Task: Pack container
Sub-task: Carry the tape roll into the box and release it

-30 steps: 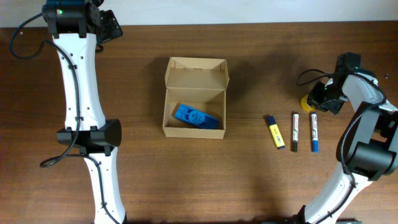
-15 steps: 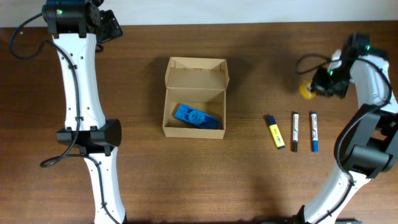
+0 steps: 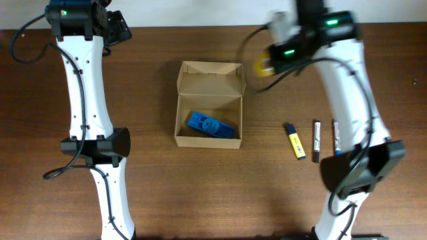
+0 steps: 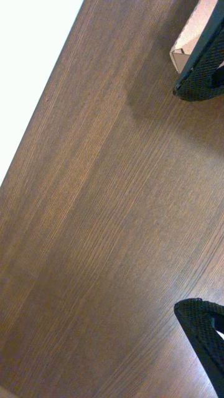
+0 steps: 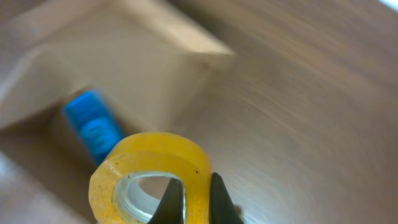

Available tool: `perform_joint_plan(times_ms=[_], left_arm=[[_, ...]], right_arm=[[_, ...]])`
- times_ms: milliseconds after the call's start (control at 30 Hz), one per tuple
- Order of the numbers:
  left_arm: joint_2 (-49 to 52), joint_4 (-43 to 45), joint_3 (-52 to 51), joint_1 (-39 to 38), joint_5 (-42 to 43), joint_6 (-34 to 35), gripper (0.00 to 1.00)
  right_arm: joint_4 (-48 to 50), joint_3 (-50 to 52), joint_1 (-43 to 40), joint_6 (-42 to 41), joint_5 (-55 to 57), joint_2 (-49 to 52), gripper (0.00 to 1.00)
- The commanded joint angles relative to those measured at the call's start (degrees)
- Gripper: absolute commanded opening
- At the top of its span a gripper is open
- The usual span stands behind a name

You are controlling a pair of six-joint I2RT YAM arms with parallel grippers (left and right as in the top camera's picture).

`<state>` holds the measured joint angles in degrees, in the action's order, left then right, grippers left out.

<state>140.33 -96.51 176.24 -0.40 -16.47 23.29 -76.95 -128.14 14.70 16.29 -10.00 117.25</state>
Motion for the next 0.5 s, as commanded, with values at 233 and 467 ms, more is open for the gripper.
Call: perform_joint_plan(times_ms=[233,467], left_arm=[[-2.2,-0.2,-0.3,0.2,0.1,-0.9,1.00],[-2.2,-0.2,-0.3,0.2,0.1,-0.9,1.00]], right_arm=[[-0.8,0.3,18.1,24.5,6.8,1.9,0.04],[-0.4,0.8,18.7,24.9,6.9,7.2,0.04]])
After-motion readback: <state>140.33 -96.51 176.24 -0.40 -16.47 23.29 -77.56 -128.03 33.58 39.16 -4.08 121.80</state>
